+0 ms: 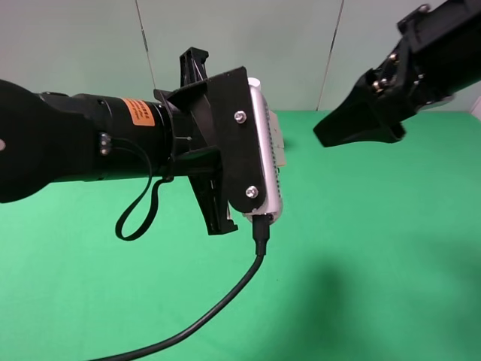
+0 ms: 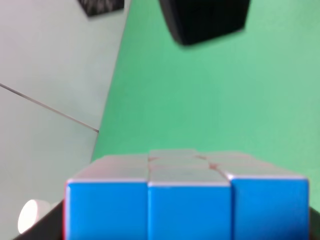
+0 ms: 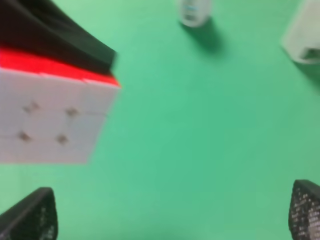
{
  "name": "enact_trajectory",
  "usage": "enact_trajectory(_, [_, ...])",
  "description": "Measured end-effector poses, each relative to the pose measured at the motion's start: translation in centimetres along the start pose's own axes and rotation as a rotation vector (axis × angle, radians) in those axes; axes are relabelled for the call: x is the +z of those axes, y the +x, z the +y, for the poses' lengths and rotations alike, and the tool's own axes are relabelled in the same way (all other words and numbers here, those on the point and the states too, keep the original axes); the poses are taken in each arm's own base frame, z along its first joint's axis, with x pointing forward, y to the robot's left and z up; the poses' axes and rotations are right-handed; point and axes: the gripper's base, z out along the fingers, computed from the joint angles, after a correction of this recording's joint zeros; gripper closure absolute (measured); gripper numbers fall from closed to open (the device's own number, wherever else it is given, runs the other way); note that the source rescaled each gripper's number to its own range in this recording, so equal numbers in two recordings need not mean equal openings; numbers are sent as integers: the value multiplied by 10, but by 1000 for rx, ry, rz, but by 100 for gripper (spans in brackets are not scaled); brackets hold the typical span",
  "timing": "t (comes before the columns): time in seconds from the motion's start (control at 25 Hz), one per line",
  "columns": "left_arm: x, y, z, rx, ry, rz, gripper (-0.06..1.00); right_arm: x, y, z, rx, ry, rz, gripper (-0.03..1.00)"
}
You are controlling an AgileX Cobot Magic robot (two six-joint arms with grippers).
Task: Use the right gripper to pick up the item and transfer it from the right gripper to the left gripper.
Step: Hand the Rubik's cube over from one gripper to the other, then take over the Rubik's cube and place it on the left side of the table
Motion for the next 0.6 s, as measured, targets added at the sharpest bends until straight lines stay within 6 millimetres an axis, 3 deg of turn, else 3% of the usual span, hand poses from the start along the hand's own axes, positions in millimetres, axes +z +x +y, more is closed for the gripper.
enact_trajectory(0.32, [0, -1, 2, -6, -17, -7, 92, -35, 20, 3, 39, 156, 68, -3])
enact_trajectory(0.6, [-1, -4, 9, -135, -96, -47, 92, -50, 61, 17, 104, 218, 68, -3])
